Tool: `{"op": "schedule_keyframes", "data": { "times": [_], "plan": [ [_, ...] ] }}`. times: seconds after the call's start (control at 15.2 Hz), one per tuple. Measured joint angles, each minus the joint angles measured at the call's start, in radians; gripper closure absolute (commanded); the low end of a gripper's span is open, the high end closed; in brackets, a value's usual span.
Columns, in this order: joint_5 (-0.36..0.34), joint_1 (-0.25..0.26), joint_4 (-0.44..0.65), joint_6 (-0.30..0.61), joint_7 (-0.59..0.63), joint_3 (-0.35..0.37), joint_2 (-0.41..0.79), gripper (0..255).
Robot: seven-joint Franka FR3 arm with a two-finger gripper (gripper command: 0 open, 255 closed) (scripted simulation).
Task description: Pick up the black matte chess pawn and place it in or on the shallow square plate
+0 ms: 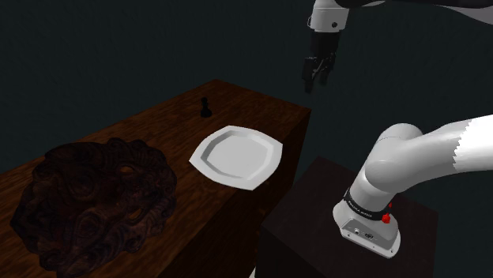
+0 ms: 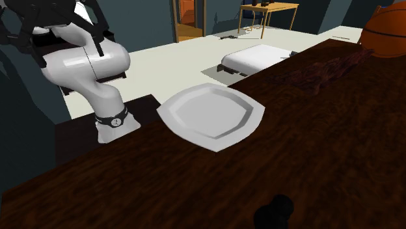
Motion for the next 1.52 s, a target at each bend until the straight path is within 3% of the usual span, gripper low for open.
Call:
{"op": "schedule_keyframes", "data": {
  "times": [0.2,0.59,1.12,1.52],
  "plan": [
    [0.007,0.006,0.019,0.027,0.003,0.004,0.050,0],
    [0.041,0.033,0.128,0.115,0.025,0.030,0.267,0],
    [0.078,0.066,0.374,0.173,0.058,0.067,0.597,0],
    [0.091,0.084,0.602,0.165,0.075,0.086,0.836,0]
  ]
}}
